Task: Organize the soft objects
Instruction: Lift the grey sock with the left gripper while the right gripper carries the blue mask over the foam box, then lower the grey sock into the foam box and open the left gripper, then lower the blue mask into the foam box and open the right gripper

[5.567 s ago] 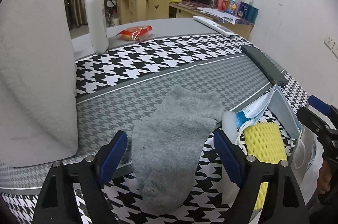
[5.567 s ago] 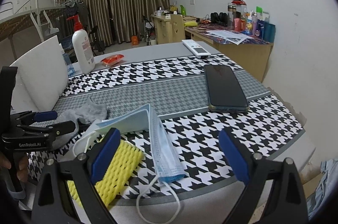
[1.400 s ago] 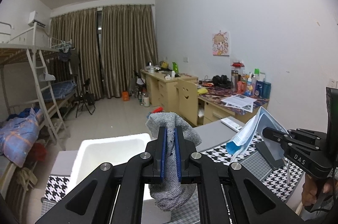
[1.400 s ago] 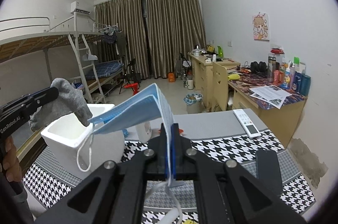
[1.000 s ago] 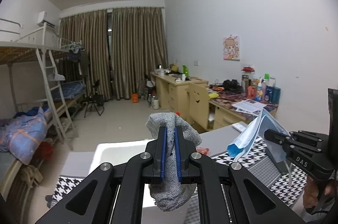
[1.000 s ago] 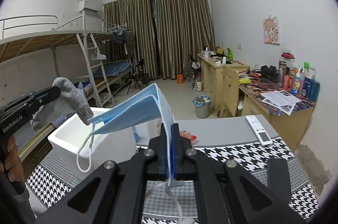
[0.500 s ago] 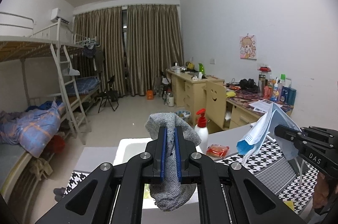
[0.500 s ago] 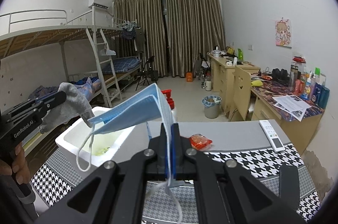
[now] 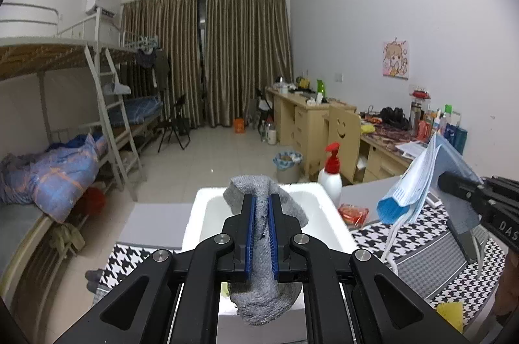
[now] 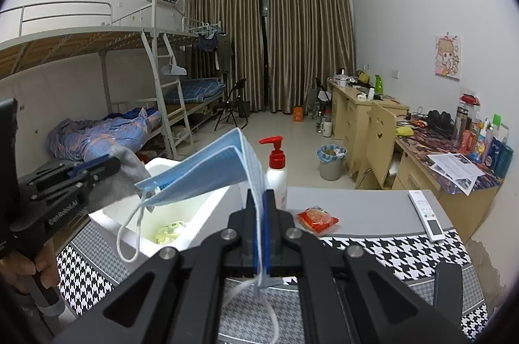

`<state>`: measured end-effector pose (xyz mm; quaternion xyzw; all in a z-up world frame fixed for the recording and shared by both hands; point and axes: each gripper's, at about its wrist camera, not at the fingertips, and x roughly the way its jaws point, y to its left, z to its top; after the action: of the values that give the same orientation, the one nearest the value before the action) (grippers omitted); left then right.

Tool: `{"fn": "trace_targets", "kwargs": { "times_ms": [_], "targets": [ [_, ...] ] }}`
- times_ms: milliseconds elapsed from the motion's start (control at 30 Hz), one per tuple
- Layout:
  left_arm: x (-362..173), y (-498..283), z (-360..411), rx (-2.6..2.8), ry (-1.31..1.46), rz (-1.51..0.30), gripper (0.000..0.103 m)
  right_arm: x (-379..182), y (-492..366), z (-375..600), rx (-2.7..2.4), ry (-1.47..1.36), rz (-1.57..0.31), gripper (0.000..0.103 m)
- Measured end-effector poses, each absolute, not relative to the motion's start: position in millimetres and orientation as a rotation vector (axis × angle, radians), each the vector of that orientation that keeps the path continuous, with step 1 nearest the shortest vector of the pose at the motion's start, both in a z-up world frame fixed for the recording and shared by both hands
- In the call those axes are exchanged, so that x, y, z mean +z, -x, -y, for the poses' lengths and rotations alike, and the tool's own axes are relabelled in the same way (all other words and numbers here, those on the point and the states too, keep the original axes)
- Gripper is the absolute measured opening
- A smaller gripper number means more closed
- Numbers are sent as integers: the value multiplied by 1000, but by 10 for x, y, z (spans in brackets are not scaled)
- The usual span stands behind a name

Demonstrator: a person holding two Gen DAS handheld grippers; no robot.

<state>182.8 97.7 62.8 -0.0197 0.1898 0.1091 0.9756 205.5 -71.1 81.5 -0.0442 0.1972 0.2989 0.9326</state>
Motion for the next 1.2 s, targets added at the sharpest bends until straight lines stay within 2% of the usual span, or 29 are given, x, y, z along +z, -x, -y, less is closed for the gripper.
{"fn": "trace_targets", "kwargs": {
  "times_ms": [233,267,300,333,400,467,500,533,733,900,1200],
  "targets": [
    [540,-1873,-1093,224,57,-418,10,821,-2065,617,614,104,-409,5],
    [531,-1873,-1110,223,58,-424,13,822,-2062,604,615,107,-409,5],
    [528,-1873,-1119,223,61,-426,23,824,-2057,588,617,111,-408,5],
    [525,-1865,-1132,225,65,-426,43,828,-2055,570,618,114,-408,5],
    [526,-1842,-1154,238,75,-416,63,836,-2051,534,621,120,-407,5],
    [534,-1805,-1166,242,74,-405,63,847,-2051,499,625,125,-406,5],
    [540,-1792,-1172,241,75,-403,66,853,-2051,482,628,127,-406,5],
    [543,-1778,-1181,244,77,-402,74,860,-2052,465,632,129,-406,5],
    [587,-1662,-1257,281,88,-367,95,886,-2040,356,652,147,-402,5],
    [604,-1598,-1340,309,98,-351,101,903,-2053,274,673,157,-403,5],
    [554,-1437,-1466,350,113,-343,102,892,-2080,69,702,184,-418,5]
  ]
}}
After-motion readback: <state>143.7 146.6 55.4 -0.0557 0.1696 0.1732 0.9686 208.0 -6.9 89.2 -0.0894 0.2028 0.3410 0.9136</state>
